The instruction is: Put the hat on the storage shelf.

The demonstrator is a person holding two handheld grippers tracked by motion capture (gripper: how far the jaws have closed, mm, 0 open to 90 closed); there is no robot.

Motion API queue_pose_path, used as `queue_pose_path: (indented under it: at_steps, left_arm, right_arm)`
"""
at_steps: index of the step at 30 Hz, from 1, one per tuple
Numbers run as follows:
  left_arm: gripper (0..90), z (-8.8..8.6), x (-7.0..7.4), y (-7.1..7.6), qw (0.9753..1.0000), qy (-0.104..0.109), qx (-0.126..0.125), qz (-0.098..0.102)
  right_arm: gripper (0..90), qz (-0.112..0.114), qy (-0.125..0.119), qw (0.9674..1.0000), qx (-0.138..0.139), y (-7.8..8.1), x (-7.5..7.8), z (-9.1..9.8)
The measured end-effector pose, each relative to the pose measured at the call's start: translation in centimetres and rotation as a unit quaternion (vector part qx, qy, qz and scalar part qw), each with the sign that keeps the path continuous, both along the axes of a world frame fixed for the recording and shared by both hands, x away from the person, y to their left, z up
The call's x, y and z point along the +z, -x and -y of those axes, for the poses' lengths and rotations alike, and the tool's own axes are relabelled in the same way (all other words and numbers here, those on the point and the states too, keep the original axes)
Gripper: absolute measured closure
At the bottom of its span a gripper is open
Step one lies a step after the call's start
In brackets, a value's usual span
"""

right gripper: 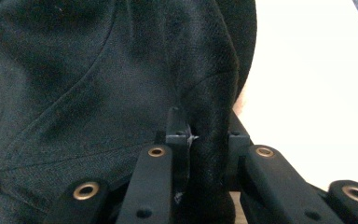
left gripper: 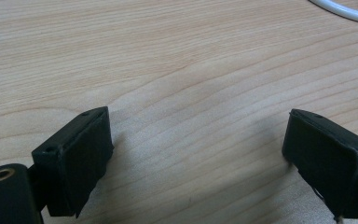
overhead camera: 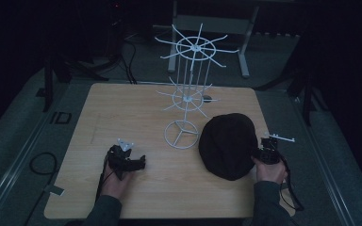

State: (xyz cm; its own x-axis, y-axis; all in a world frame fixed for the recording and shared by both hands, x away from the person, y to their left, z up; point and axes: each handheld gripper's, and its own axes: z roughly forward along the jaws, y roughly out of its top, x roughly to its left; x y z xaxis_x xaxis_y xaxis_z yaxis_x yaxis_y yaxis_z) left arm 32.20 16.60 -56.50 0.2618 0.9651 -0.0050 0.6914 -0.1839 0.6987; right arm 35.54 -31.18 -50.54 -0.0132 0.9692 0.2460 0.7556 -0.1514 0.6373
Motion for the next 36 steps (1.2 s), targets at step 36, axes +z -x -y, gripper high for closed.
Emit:
queue_pose_path:
  at_steps: [36]
  left_arm:
    - [8.8, 0.1, 0.0, 0.0, 1.0000, 0.001, 0.000, 0.000]
  right_arm:
    - [78.6, 0.050, -0.063, 0.9967, -0.005, 0.7, 2.9, 1.8]
